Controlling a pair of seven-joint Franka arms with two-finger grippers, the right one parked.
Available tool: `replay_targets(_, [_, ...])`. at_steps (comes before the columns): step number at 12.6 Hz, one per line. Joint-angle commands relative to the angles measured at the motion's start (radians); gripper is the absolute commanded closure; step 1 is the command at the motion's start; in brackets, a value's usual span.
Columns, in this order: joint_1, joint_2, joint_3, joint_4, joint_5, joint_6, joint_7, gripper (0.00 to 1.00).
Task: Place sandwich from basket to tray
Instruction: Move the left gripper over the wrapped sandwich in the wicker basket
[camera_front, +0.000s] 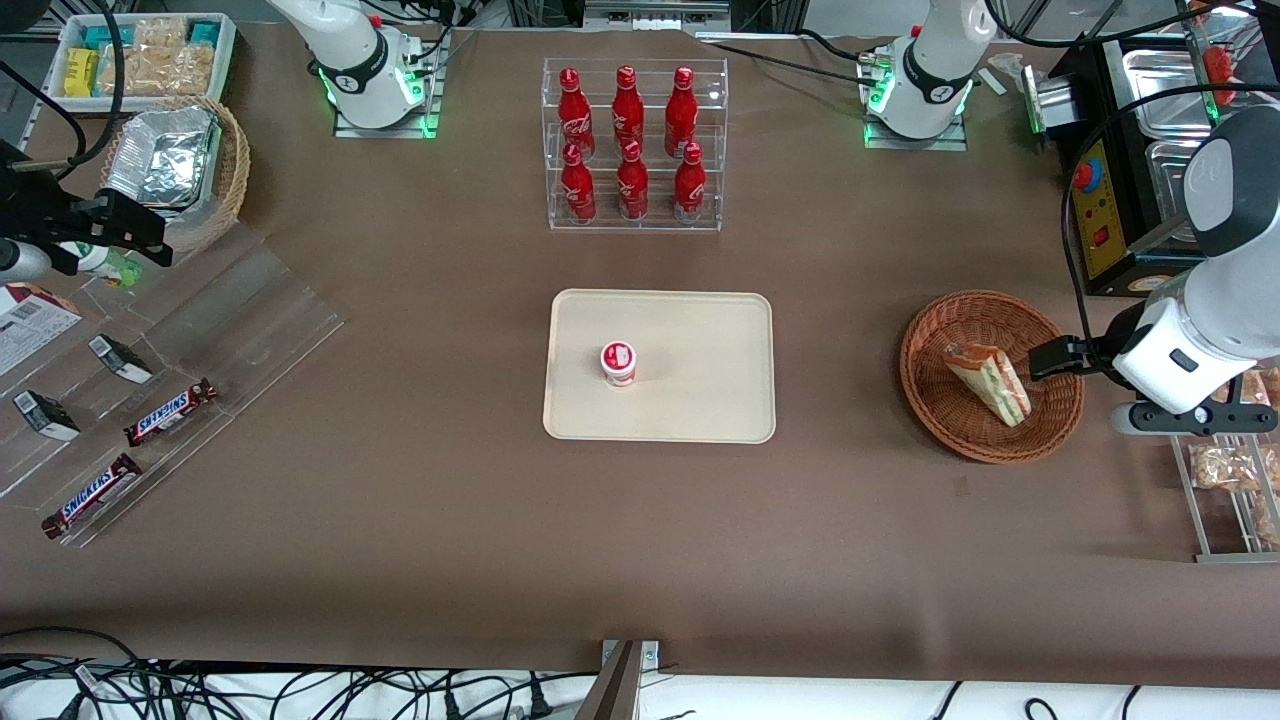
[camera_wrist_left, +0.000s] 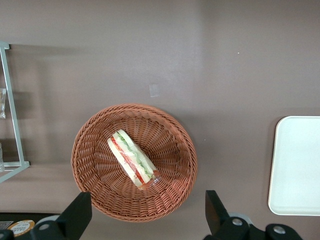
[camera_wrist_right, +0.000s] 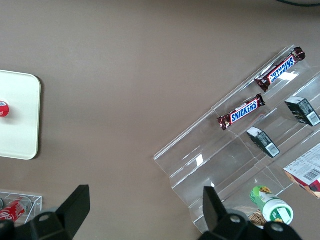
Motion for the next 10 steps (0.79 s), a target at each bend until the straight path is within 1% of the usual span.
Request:
replay_targets(1, [-0.001,-0.010,0.010,0.008,-0.024,-0.024,0.015,0.00])
replay_targets(3, [-0.002,-0.007,0.011,0.008,-0.023,-0.024,0.012,0.00])
replay_targets(5, [-0.007,0.003,0.013,-0.003,-0.004,-0.024,-0.045,0.00])
replay_targets(8, [0.006,0.042,0.019,-0.012,-0.004,-0.021,-0.053,0.00])
replay_targets(10, [0.036,0.062,0.020,-0.038,-0.004,-0.015,-0.068,0.00])
